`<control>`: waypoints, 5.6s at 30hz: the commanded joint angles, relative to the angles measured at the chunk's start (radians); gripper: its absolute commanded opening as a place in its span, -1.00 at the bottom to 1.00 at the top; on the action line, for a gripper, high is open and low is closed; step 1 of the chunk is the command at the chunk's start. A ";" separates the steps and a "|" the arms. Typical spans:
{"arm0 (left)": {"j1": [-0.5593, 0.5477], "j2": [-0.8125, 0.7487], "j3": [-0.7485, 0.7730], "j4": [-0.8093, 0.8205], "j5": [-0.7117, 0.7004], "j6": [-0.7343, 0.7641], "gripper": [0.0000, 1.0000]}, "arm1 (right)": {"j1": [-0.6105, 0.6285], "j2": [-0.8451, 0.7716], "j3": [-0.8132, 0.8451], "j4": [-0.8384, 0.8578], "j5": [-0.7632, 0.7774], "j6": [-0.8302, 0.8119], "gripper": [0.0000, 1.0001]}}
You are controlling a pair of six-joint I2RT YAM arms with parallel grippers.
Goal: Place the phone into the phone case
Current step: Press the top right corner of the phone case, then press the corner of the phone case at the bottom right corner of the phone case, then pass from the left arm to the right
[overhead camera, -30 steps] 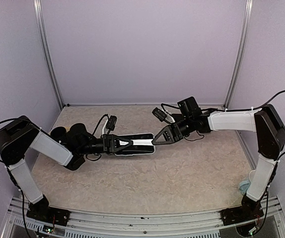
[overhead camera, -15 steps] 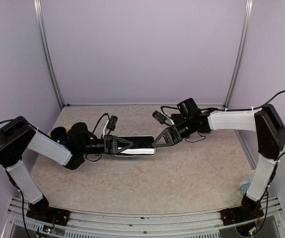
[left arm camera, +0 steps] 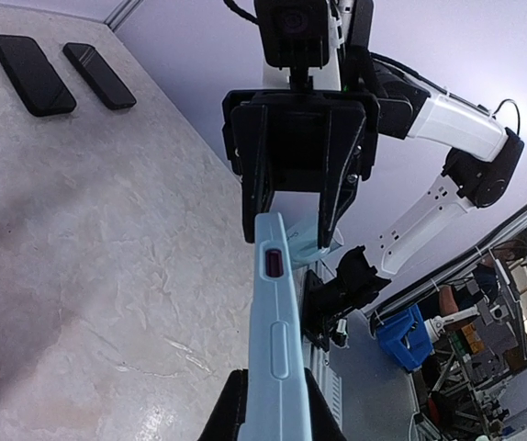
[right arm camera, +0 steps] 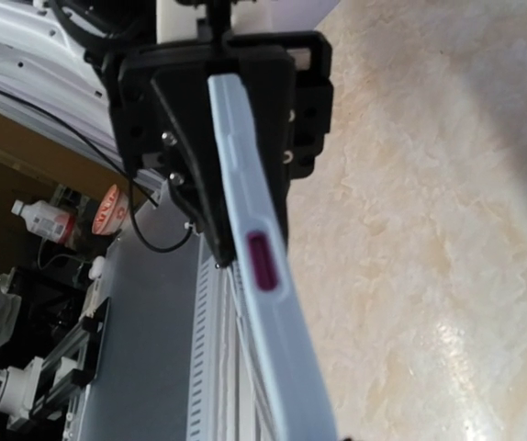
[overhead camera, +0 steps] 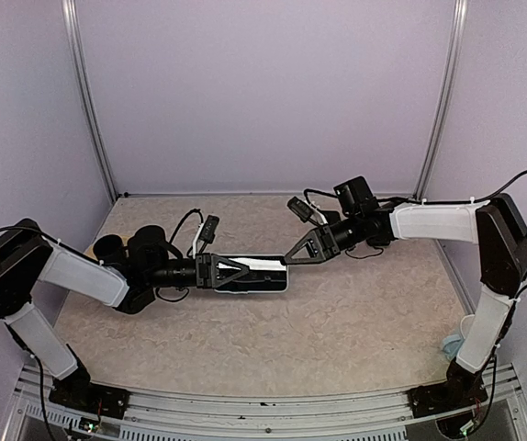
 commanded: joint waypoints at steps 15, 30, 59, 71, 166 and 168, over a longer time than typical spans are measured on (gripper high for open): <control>-0.020 -0.048 0.032 -0.041 -0.027 0.059 -1.00 | 0.016 0.037 0.054 -0.031 0.093 -0.011 -0.34; -0.018 -0.059 0.023 -0.037 -0.035 0.060 -1.00 | 0.027 0.057 0.060 -0.076 0.101 -0.064 -0.51; 0.009 -0.057 -0.006 0.046 0.021 0.020 -1.00 | -0.055 -0.039 -0.049 0.033 -0.242 -0.092 -0.63; 0.030 -0.091 -0.007 0.046 -0.058 -0.006 -1.00 | -0.048 -0.067 -0.117 0.106 0.040 -0.012 -0.13; -0.015 -0.082 0.066 -0.172 -0.189 0.017 -1.00 | 0.373 -0.161 -0.024 0.119 0.996 -0.876 0.99; -0.016 -0.080 0.071 -0.175 -0.190 0.019 -1.00 | 0.380 -0.146 -0.005 0.102 0.977 -0.874 0.99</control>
